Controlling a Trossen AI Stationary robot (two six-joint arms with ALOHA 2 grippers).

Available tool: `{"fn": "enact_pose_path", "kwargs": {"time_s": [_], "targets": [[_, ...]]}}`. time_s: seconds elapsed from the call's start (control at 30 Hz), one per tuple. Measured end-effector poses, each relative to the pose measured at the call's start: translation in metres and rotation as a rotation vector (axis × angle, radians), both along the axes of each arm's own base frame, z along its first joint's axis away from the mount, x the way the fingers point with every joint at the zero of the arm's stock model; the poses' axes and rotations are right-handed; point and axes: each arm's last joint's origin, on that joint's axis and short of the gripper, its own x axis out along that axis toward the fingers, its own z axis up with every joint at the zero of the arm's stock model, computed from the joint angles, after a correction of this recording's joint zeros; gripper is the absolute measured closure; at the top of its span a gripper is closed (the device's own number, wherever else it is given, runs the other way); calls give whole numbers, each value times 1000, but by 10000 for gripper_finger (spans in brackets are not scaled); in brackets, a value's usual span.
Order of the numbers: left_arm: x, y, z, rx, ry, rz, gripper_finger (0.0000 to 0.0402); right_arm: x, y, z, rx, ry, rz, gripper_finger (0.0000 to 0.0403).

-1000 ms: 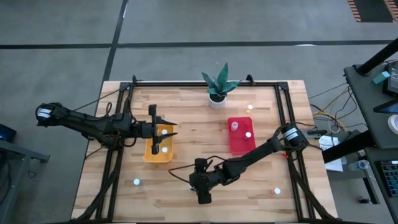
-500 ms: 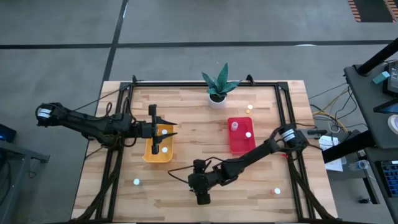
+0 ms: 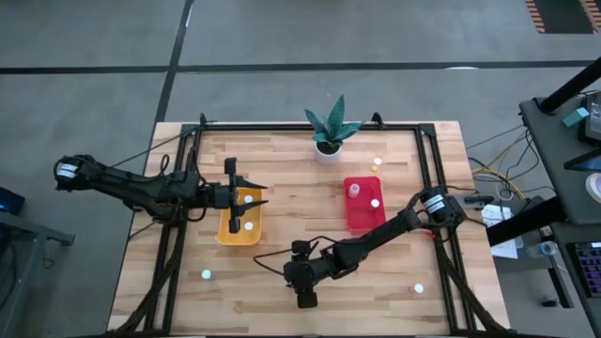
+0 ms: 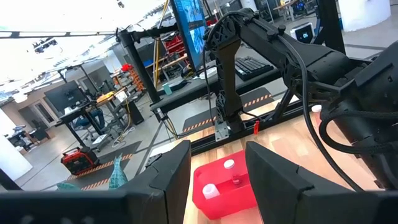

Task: Pick and place medicine bottles into bin by pill shape (circle, oval)
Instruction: Put the bottom yellow capsule bottle into the red bin

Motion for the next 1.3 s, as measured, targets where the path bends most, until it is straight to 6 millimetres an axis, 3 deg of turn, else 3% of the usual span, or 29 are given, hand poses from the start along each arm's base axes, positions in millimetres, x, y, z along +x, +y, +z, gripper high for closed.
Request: {"fn": "enact_pose_path", "kwargs": {"time_s": [0.23,0.47,1.0,1.3], "targets": [[0,0,0,0,0,0,264,0,0,0,4,1,1,272],[0,0,0,0,0,1,264,0,0,5,3,-13,-1,285],[0,0,-1,1,3,0,264,-30,-16,67,-68,17,-67,280],[0,0,-1,0,-5,0,264,-54,-29,81,-121,37,-184,284]]}}
